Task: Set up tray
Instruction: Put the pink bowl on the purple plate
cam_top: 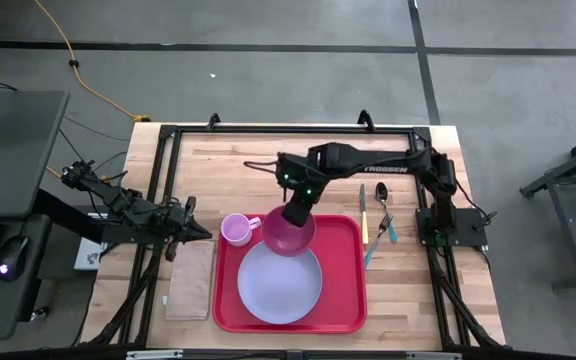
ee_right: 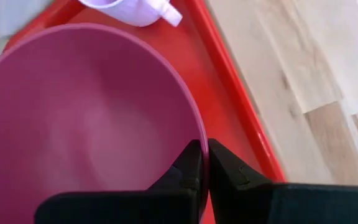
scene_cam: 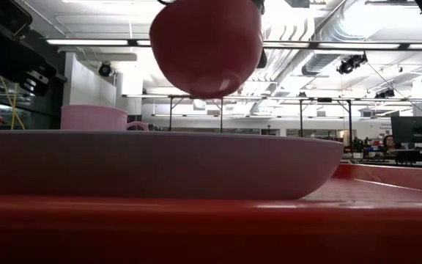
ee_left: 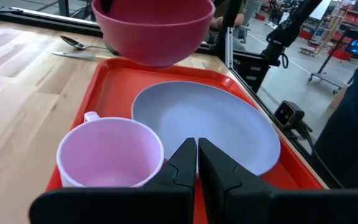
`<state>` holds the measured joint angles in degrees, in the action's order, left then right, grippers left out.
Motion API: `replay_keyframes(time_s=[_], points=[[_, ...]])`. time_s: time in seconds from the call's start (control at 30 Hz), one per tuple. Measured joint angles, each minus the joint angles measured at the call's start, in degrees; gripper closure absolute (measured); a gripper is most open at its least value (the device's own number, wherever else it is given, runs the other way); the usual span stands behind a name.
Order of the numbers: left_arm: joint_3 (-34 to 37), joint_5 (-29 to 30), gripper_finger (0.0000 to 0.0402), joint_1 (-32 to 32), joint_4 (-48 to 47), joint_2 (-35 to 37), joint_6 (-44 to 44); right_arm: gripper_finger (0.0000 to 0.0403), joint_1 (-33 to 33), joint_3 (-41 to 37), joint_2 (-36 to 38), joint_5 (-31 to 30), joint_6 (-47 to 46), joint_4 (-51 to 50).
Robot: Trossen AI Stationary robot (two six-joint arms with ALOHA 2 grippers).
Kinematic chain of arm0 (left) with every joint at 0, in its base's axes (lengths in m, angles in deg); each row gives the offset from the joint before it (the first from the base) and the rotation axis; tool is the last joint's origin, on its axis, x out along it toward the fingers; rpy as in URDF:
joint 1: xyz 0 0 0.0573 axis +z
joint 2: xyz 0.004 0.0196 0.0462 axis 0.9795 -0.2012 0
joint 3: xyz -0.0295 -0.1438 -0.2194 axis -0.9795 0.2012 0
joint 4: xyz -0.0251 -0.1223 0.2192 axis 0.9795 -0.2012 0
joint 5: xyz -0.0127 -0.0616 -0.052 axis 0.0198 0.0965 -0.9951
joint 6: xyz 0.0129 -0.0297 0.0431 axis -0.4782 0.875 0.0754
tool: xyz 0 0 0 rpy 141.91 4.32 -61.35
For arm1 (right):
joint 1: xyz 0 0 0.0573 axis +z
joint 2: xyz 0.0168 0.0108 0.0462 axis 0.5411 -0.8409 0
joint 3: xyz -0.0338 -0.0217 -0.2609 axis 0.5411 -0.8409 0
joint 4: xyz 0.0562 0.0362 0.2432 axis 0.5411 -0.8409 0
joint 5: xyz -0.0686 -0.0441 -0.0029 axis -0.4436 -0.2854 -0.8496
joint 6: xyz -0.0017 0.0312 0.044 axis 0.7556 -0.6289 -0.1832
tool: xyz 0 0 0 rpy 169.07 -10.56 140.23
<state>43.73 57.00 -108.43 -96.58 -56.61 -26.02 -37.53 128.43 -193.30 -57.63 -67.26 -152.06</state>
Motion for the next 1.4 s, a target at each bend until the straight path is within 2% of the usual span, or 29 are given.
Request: replay_keyframes(time_s=[0.13, 0.7, 1.0, 1.4], points=[[0.0, -1.5, 0.0357, 0.0, 0.0, 0.0, -0.4, 0.0403, 2.8, 0.0, 0.0, -0.5, -2.2, 2.3], [0.0, -9.5, 0.0357, 0.0, 0.0, 0.0, 1.5, 0.0403, 13.8, -0.2, 0.0, -9.1, -11.3, 9.7], [0.0, -11.5, 0.0357, 0.0, -0.1, 0.0, -0.8, 0.0403, 14.7, -0.2, 0.0, -16.3, -17.8, 10.6], [0.0, -13.8, 0.0357, 0.0, -0.1, 0.0, -2.4, 0.0403, 15.8, -0.2, -0.3, -19.1, -22.7, 10.8]])
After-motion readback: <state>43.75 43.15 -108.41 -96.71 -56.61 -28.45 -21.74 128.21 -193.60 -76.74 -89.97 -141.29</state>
